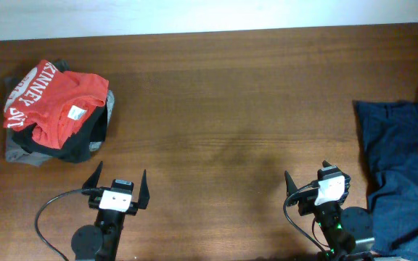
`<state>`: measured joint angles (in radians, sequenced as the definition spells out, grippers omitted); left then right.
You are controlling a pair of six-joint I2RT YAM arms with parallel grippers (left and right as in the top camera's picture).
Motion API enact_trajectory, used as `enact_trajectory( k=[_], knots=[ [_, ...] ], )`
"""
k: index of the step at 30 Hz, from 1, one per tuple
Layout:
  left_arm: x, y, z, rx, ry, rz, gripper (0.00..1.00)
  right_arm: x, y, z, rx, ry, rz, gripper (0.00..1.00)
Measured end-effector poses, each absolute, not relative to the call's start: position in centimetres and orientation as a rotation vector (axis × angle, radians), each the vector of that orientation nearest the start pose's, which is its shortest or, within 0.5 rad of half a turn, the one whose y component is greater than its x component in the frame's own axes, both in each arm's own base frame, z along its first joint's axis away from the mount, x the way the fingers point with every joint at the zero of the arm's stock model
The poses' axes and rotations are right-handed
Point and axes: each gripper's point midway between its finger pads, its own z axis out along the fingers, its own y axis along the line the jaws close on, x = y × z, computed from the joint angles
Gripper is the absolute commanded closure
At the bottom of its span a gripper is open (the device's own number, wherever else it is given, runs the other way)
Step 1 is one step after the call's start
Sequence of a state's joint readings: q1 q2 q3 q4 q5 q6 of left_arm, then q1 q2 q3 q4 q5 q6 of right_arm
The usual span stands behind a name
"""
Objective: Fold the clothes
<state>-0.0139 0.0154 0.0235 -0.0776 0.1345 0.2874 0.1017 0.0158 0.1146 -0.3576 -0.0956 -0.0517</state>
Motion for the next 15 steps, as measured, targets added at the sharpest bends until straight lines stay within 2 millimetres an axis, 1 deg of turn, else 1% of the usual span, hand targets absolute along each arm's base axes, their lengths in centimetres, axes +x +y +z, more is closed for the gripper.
enact_trajectory(
  k=[2, 3, 4, 5, 6, 15],
  knots=[
    [24.9, -2.7, 16.4, 0.349, 1.596, 0.098, 0.01, 22.8, 4.1, 13.8, -0.210, 1.820, 0.127, 0.01],
    [25.4, -2.8, 15.6, 0.356, 1.646, 0.089, 0.01, 22.8, 4.1, 14.1, -0.213, 1.807, 0.130, 0.01],
    [25.7, -2.7, 14.1, 0.362, 1.708, 0.079, 0.01, 22.8, 4.2, 14.1, -0.215, 1.809, 0.132, 0.01],
    [25.6, -2.8, 11.9, 0.371, 1.785, 0.066, 0.01, 22.8, 4.2, 14.0, -0.218, 1.813, 0.135, 0.01],
    [25.5, -2.8, 11.3, 0.373, 1.804, 0.063, 0.01, 22.8, 4.2, 14.0, -0.218, 1.813, 0.136, 0.01],
    [25.6, -3.0, 11.8, 0.380, 1.779, 0.055, 0.01, 22.8, 4.3, 14.0, -0.220, 1.812, 0.140, 0.01]
  ],
)
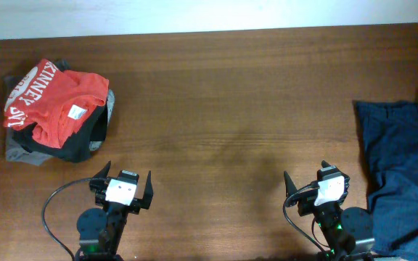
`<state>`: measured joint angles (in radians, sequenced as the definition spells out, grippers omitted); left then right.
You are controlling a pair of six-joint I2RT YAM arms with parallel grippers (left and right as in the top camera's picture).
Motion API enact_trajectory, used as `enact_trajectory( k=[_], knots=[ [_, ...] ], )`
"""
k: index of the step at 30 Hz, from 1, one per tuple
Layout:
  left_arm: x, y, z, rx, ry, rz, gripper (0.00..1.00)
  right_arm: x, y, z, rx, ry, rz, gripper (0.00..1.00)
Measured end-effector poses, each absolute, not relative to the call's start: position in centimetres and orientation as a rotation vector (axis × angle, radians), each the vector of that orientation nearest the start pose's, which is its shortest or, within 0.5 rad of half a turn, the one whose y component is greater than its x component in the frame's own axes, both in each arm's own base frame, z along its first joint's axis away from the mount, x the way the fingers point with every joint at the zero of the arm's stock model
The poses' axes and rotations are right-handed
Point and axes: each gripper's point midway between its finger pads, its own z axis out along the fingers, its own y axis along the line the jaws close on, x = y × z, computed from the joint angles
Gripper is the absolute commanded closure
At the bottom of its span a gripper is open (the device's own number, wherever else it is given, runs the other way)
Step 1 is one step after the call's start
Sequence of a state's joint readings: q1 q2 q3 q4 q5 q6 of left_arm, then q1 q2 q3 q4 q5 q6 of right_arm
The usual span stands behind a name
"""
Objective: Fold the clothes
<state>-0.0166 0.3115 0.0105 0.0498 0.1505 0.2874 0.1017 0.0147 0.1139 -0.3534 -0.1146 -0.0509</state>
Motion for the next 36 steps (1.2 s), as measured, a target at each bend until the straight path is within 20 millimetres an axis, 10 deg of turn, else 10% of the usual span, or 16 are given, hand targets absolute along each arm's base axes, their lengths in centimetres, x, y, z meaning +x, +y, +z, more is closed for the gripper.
enact_trajectory(
  k=[10, 18, 27, 36],
  knots=[
    [26.0, -4.7, 18.2, 0.419, 1.508, 0.001, 0.01, 23.0, 6.1, 18.1, -0.283, 1.632, 0.227, 0.01],
    [25.9, -4.8, 19.1, 0.394, 1.647, -0.062, 0.01, 23.5, 6.3, 19.5, -0.249, 1.700, 0.280, 0.01],
    [26.7, -4.0, 24.5, 0.348, 1.885, -0.071, 0.01, 27.8, 6.8, 19.9, -0.211, 2.123, 0.322, 0.01],
    [31.0, -4.7, 22.1, 0.312, 2.320, -0.228, 0.01, 32.8, 9.4, 18.8, -0.216, 2.539, 0.510, 0.01]
  ],
)
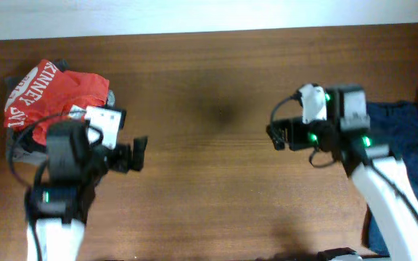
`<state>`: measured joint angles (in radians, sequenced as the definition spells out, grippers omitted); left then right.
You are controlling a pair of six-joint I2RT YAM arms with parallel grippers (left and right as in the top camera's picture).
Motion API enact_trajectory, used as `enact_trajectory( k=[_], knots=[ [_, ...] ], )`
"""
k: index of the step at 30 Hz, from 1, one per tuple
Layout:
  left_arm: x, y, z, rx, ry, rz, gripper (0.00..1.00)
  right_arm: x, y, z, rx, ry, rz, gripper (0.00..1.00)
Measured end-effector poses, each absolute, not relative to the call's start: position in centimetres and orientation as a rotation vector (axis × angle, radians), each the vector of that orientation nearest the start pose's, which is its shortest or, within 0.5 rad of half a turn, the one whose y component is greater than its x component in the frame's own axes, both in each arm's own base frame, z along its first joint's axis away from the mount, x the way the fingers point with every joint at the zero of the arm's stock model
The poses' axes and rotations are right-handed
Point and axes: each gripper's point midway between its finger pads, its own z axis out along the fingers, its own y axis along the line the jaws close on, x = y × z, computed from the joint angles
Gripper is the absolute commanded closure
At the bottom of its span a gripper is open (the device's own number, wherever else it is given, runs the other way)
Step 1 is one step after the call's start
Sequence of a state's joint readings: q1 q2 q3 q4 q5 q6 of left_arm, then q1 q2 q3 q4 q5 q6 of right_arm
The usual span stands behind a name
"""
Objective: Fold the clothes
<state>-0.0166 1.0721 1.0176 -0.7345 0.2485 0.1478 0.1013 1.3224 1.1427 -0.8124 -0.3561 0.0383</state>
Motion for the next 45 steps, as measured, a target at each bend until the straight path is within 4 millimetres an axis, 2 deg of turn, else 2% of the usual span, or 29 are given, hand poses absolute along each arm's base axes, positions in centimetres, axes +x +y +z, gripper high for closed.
enact_trajectory(
  k=[3, 6, 9, 11, 13, 15, 17, 19, 21, 23, 25, 27, 29, 33, 36, 38, 40, 43, 45],
  knots=[
    [32.7, -5.4, 21.0, 0.319, 2.390, -0.288, 0.01, 34.1, 9.0, 17.3, -0.109, 2.636, 0.519, 0.01],
    [33.2, -6.4, 19.1, 0.329, 2.456, -0.381, 0.01, 35.4, 5.1, 15.3, 0.177, 2.717, 0.417, 0.01],
    [33.1, -7.6, 18.0, 0.350, 2.484, -0.494, 0.01, 37.0, -1.5, 14.3, 0.523, 2.676, 0.301, 0.10],
    [33.1, -8.2, 17.8, 0.361, 2.486, -0.548, 0.01, 38.1, -6.0, 14.1, 0.712, 2.592, 0.249, 0.11],
    [33.2, -8.6, 17.8, 0.369, 2.475, -0.577, 0.08, 39.2, -10.7, 14.1, 0.852, 2.480, 0.194, 0.13],
    [33.5, -8.9, 18.1, 0.376, 2.454, -0.593, 0.09, 40.3, -14.3, 14.1, 0.931, 2.382, 0.145, 0.18],
    [33.8, -9.1, 18.4, 0.379, 2.435, -0.606, 0.09, 41.2, -16.2, 13.3, 0.965, 2.343, 0.106, 0.20],
    [33.8, -9.2, 18.5, 0.382, 2.430, -0.613, 0.09, 41.8, -17.1, 11.8, 0.983, 2.346, 0.067, 0.21],
    [33.8, -9.2, 18.5, 0.383, 2.429, -0.618, 0.09, 42.8, -18.3, 8.6, 0.978, 2.374, 0.005, 0.22],
    [33.7, -9.2, 18.5, 0.382, 2.434, -0.621, 0.09, 43.5, -19.0, 6.5, 0.952, 2.391, -0.031, 0.22],
    [33.6, -9.2, 18.4, 0.381, 2.440, -0.622, 0.09, 43.4, -19.2, 3.9, 0.949, 2.441, -0.055, 0.23],
    [33.5, -9.2, 18.4, 0.380, 2.444, -0.624, 0.09, 43.2, -19.3, 1.9, 0.942, 2.481, -0.070, 0.31],
    [33.5, -9.2, 18.3, 0.380, 2.445, -0.624, 0.09, 43.1, -19.4, 0.9, 0.936, 2.502, -0.084, 0.46],
    [33.5, -9.2, 18.4, 0.380, 2.444, -0.624, 0.09, 42.7, -19.5, 0.5, 0.930, 2.524, -0.114, 0.96],
    [33.5, -9.2, 18.4, 0.380, 2.444, -0.624, 0.09, 42.7, -18.7, 0.3, 0.921, 2.546, -0.106, 0.96],
    [33.5, -9.2, 18.4, 0.380, 2.444, -0.624, 0.09, 43.3, -17.4, 0.4, 0.882, 2.561, -0.077, 0.96],
    [33.5, -9.2, 18.4, 0.380, 2.444, -0.624, 0.10, 44.6, -14.0, 0.4, 0.781, 2.588, 0.018, 0.96],
    [33.5, -9.2, 18.4, 0.380, 2.444, -0.624, 0.11, 46.7, -5.5, 0.7, 0.489, 2.641, 0.238, 0.96],
    [33.5, -9.2, 18.4, 0.381, 2.443, -0.623, 0.11, 47.0, 1.9, 0.8, 0.228, 2.677, 0.381, 0.96]
  ],
)
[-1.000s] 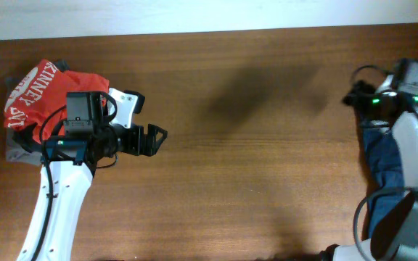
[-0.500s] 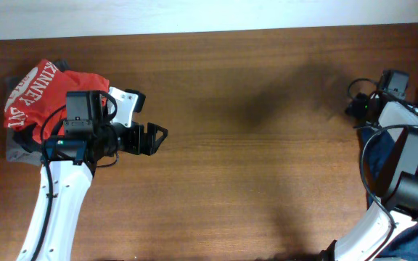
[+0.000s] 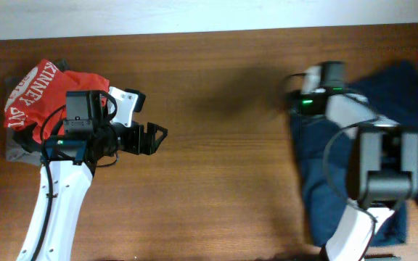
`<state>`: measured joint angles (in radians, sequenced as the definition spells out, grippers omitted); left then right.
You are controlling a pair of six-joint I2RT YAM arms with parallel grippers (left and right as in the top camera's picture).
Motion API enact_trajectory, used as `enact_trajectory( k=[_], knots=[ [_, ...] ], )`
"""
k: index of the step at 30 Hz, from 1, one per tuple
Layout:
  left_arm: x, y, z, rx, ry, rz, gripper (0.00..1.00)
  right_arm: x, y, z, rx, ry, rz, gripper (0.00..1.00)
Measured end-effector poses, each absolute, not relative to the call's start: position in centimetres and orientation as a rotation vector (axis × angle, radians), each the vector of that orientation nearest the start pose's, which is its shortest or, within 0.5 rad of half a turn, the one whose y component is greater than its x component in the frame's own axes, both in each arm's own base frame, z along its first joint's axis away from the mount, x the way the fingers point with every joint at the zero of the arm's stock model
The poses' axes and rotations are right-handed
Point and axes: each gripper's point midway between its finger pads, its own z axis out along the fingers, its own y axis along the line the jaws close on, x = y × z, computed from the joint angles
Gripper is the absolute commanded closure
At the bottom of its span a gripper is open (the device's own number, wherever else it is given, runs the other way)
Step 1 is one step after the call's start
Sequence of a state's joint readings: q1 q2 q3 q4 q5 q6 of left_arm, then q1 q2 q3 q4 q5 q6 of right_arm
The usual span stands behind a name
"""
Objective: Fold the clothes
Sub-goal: 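Grasp the navy shorts with the right gripper and drag them left to center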
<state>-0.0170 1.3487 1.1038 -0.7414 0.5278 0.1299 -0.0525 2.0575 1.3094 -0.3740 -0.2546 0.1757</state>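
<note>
A pile of clothes lies at the far left, with a red printed shirt [image 3: 38, 98] on top of dark and grey garments [image 3: 19, 151]. My left gripper [image 3: 158, 136] hangs open just right of the pile, pointing right with nothing between its fingers. A navy garment [image 3: 332, 167] is spread over the right side of the table. My right gripper [image 3: 296, 105] is at the garment's upper left corner. It is blurred and appears shut on the cloth, with its fingers largely hidden.
The brown wooden table [image 3: 223, 188] runs the full width of the view. A pale wall strip [image 3: 194, 14] borders its far edge. My right arm [image 3: 379, 170] reaches over the navy garment from the front right.
The right arm has swung back to the right, and its gripper is now at the navy garment. The garment's edge now lies further left and its cloth spreads wider. My left gripper has shifted slightly right.
Both grippers first stood open and low at the table's front edge, with the pile at the left and the navy garment at the right edge. Then both arms were raised over the table. Now the right gripper is at the navy garment, which has shifted left.
</note>
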Motion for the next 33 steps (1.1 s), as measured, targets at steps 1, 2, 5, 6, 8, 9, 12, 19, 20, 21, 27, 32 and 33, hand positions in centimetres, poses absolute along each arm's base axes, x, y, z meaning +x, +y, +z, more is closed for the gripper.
enact_trajectory(
  k=[1, 2, 5, 6, 8, 9, 12, 19, 20, 21, 27, 32, 33],
  knots=[
    [33.6, -9.2, 18.5, 0.379, 2.442, -0.619, 0.11, 46.5, 5.9, 0.7, 0.069, 2.696, 0.440, 0.96],
    [33.6, -9.1, 18.6, 0.379, 2.442, -0.615, 0.11, 45.6, 9.4, 0.6, -0.082, 2.709, 0.486, 0.96],
    [34.0, -8.8, 19.2, 0.373, 2.438, -0.581, 0.11, 41.1, 18.2, 0.4, -0.572, 2.744, 0.520, 0.96],
    [34.1, -8.7, 19.5, 0.372, 2.433, -0.570, 0.11, 39.9, 19.8, 0.4, -0.675, 2.744, 0.510, 0.96],
    [34.4, -8.5, 20.0, 0.371, 2.420, -0.553, 0.11, 37.9, 22.3, 0.6, -0.882, 2.734, 0.459, 0.77],
    [34.4, -8.5, 20.2, 0.371, 2.416, -0.548, 0.11, 37.2, 22.9, 0.6, -0.955, 2.723, 0.435, 0.66],
    [34.3, -8.7, 20.3, 0.380, 2.413, -0.541, 0.11, 36.8, 23.5, 1.6, -1.103, 2.697, 0.350, 0.53],
    [33.8, -12.5, 19.7, 0.517, 2.409, -0.582, 0.32, 41.3, 20.1, 5.8, -0.871, 2.694, 0.278, 0.27],
    [34.2, -13.3, 19.4, 0.543, 2.401, -0.587, 0.32, 42.1, 18.6, 6.5, -0.776, 2.708, 0.274, 0.26],
    [34.6, -14.1, 19.0, 0.566, 2.396, -0.593, 0.32, 42.9, 17.0, 7.2, -0.672, 2.721, 0.269, 0.25],
    [38.0, -18.6, 13.0, 0.644, 2.431, -0.607, 0.26, 45.6, 5.4, 11.1, -0.094, 2.727, 0.338, 0.24],
    [40.0, -20.7, 5.7, 0.504, 2.553, -0.669, 0.23, 44.5, -1.3, 11.5, 0.209, 2.740, 0.464, 0.24],
    [40.2, -20.9, 4.3, 0.461, 2.582, -0.681, 0.24, 44.3, -2.3, 11.5, 0.248, 2.734, 0.482, 0.24]
  ],
)
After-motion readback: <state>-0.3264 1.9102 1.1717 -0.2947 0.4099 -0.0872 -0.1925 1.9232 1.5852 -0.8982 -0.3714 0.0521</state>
